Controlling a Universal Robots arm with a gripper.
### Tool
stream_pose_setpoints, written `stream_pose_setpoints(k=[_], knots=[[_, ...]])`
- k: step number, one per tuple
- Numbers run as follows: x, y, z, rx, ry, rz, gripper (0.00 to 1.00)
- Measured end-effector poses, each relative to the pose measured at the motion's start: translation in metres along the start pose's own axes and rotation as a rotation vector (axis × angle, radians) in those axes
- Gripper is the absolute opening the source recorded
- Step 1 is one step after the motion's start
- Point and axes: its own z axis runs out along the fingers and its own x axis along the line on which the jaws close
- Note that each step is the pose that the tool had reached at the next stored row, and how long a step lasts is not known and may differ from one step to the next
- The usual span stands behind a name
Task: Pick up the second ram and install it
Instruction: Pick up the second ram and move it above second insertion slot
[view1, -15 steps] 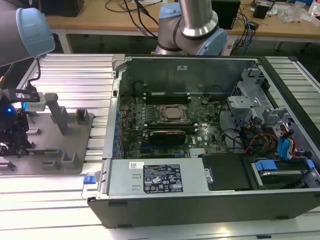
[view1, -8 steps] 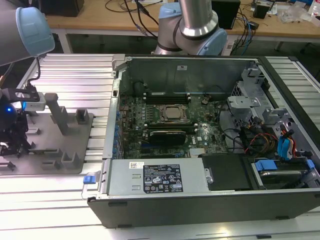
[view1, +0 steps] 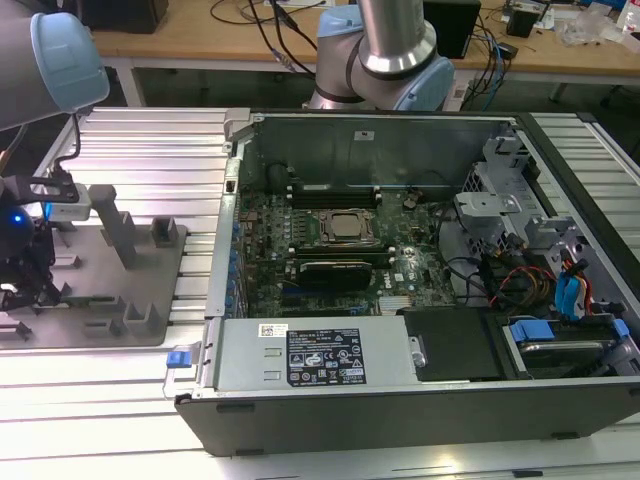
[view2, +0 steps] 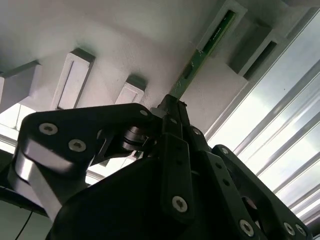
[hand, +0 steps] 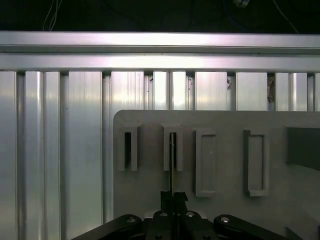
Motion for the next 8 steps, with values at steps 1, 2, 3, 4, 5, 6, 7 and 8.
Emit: stream_pose_setpoints(k=[1,2,3,4,5,6,7,8], knots=[[0.0,0.0001,0.0002,-0.0003,0.0003,0.001,0.09],[0.0,0.0,0.0003,-0.0002,0.0002,0.001,0.09],[0.0,0.0,0.0004,0.0,0.0,0.001,0.09],[0.0,0.0,0.0004,0.0,0.0,0.001,0.09],[0.0,0.0,-0.0002,0.0002,-0.0001,0.001,0.09],[0.0,0.0,-0.0017,0.0001,-0.0001,0.001,0.09],[-0.0001,0.0,-0.003,0.0001,0.0,0.001,0.09],[-0.0001,0.0,-0.0043,0.0,0.0,0.001,0.09]])
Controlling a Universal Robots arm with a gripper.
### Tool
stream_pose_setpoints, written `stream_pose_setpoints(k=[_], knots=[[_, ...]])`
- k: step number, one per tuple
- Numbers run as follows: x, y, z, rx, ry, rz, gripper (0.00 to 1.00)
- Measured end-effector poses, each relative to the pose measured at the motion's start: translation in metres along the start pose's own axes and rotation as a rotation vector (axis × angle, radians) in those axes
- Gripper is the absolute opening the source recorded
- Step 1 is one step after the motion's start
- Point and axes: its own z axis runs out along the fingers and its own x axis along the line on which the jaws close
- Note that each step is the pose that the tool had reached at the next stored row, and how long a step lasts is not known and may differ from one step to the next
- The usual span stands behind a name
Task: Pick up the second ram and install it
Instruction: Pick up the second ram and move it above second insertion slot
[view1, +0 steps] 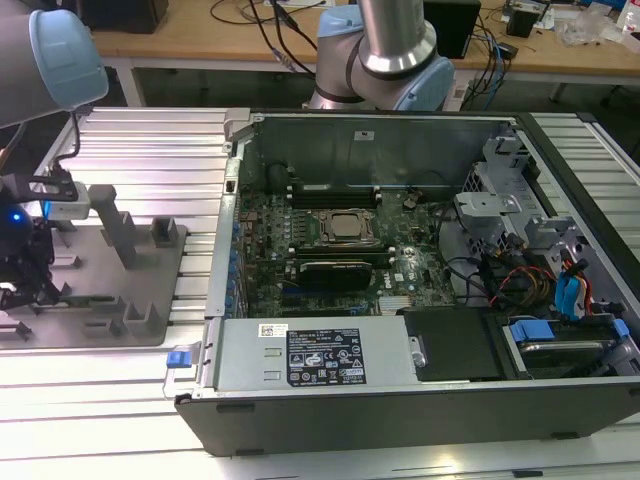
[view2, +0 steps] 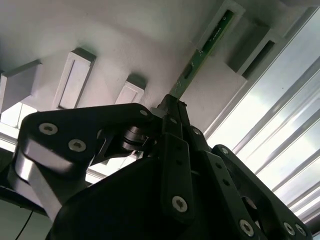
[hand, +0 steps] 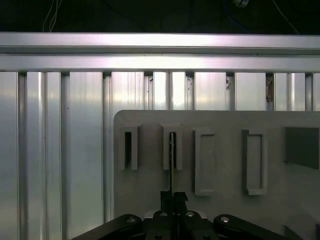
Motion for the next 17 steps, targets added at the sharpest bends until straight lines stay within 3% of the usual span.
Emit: stream_pose_setpoints(k=[2,9,14,17], knots=[[-0.0001,0.0,-0.0034,0.0,0.0,0.0,0.09],[-0.0007,0.0001,-0.0266,0.0,0.0,0.0,0.09],[-0.0016,0.0002,-0.0516,0.0001,-0.0001,0.0,0.09],[-0.0019,0.0003,-0.0602,0.0,0.0,0.0,0.09]])
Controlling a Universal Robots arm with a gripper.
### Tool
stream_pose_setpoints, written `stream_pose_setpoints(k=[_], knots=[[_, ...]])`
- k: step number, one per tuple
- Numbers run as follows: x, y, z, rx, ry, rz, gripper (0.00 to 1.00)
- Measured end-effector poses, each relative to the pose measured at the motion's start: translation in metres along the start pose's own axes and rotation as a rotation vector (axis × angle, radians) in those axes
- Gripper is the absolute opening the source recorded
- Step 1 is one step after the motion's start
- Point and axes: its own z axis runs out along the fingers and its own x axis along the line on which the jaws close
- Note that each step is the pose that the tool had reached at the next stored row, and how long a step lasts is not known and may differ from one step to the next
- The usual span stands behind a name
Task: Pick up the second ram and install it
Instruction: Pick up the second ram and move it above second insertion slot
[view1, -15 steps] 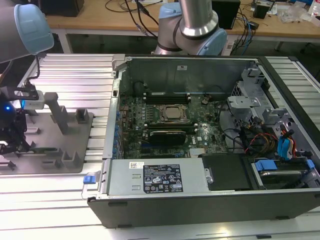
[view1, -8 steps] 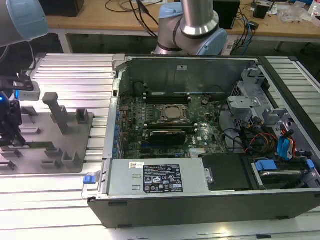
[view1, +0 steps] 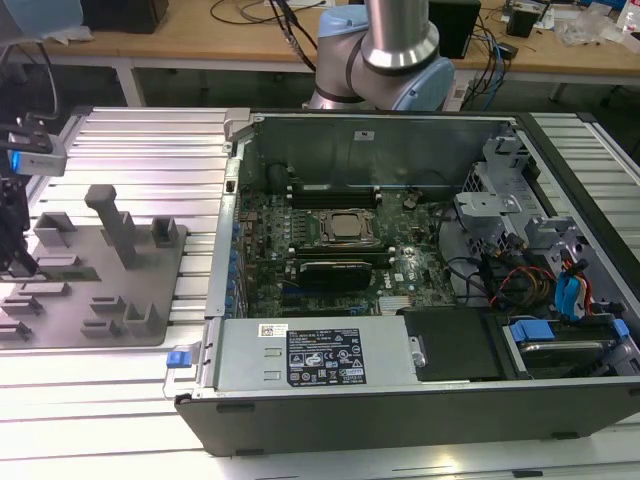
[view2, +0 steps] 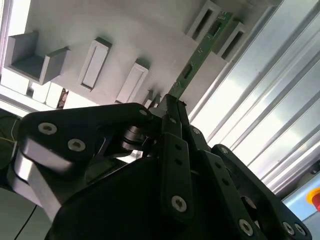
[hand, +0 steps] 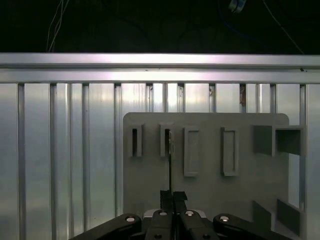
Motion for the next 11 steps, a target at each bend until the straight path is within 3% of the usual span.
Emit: stream_pose_setpoints(k=[4,8,11], knots=[[-0.0002,0.0,-0.0076,0.0,0.0,0.0,0.09],[-0.0007,0.0001,-0.0217,0.0,0.0,0.0,0.09],[-0.0008,0.0002,-0.0275,0.0,0.0,0.0,0.09]])
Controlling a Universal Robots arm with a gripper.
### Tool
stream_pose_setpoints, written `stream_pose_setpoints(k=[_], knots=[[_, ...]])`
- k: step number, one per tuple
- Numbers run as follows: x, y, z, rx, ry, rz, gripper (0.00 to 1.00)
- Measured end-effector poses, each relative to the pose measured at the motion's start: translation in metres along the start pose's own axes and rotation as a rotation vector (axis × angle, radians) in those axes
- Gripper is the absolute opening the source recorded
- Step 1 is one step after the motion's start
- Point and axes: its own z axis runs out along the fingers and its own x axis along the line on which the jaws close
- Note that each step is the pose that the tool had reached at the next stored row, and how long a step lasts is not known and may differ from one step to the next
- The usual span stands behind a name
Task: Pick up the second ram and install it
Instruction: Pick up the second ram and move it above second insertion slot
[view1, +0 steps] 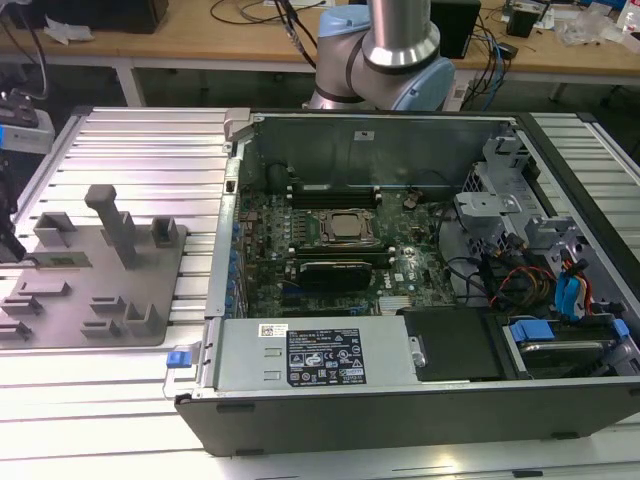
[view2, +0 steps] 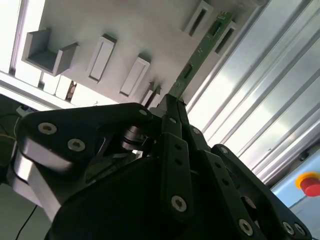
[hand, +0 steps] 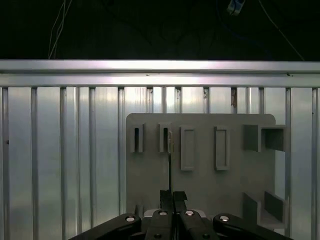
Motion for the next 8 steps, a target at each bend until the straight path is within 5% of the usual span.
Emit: stream_pose_setpoints(k=[5,8], knots=[[-0.0004,0.0001,-0.0162,0.0,0.0,0.0,0.09],[-0.0009,0.0002,-0.0356,0.0,0.0,0.0,0.09]])
